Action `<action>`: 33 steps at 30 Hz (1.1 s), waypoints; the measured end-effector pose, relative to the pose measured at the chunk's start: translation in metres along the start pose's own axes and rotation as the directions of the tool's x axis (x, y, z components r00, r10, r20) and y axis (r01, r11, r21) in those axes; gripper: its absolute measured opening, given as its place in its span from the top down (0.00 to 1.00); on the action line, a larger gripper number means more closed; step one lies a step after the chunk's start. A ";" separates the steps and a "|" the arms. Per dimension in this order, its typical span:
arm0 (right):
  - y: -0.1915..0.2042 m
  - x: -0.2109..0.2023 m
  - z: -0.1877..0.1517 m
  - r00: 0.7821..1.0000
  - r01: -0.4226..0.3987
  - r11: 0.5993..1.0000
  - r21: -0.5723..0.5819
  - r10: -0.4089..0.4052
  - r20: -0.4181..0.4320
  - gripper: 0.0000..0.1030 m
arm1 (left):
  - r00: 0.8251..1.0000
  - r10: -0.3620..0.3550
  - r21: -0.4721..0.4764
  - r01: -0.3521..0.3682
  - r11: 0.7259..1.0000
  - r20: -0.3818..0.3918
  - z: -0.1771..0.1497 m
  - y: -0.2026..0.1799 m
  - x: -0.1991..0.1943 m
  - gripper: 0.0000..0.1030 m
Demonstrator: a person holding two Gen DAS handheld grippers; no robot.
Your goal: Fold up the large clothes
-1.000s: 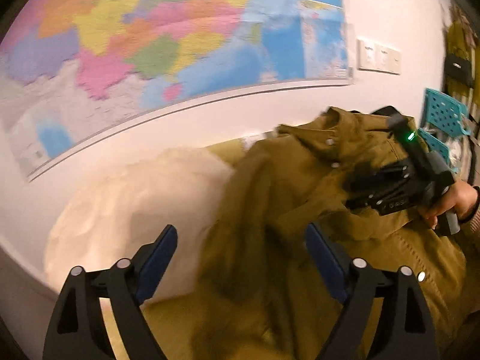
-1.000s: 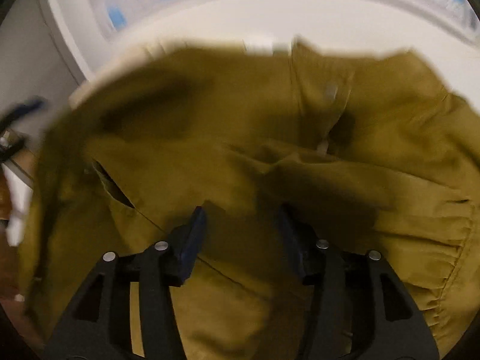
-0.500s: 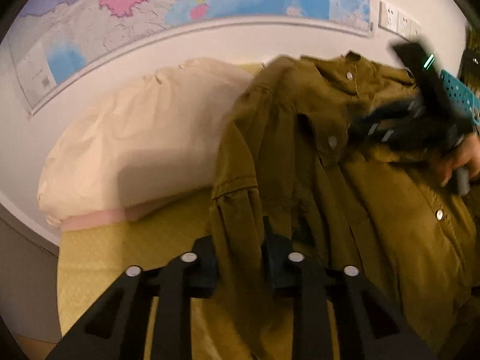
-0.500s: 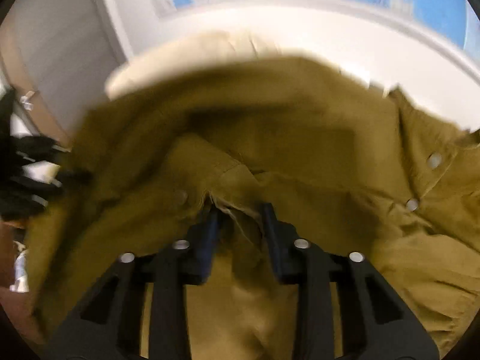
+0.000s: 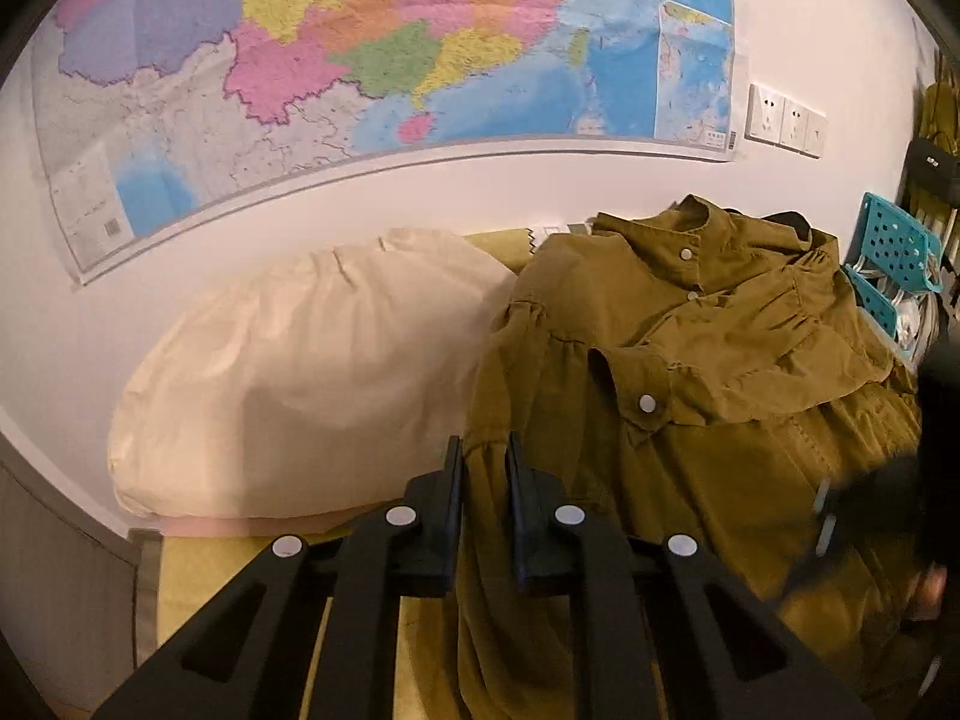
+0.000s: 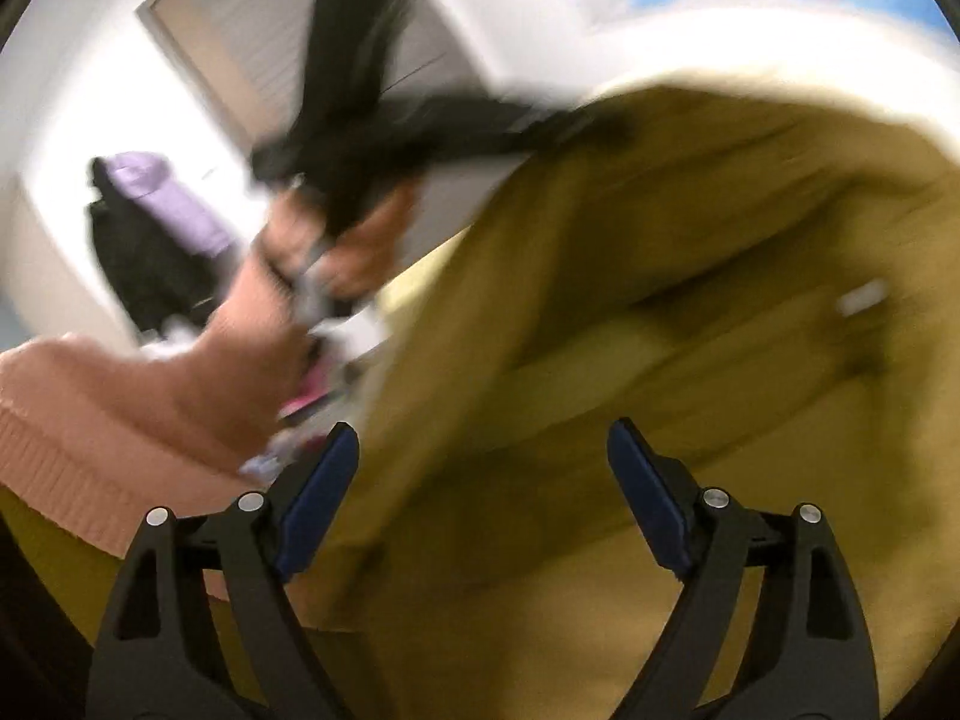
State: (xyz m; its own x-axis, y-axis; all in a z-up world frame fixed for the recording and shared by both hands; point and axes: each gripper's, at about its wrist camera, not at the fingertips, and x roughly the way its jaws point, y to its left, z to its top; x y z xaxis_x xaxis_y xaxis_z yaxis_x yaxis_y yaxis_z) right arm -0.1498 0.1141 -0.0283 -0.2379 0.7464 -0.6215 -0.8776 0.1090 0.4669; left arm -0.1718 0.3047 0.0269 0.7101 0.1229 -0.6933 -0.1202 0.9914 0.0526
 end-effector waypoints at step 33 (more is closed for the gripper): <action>-0.159 -0.269 -0.060 0.697 0.613 0.599 0.515 -0.717 0.005 0.85 | 0.996 -0.070 0.069 0.074 0.995 -0.051 0.064 -0.098 0.102 0.40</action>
State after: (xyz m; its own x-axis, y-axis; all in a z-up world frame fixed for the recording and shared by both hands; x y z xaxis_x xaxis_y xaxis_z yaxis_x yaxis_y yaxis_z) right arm 0.0292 -0.1438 0.0266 0.4657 0.4451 -0.7649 -0.4570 0.8611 0.2228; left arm -0.0433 0.2230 -0.0025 0.6802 0.0506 -0.7313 -0.0193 0.9985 0.0510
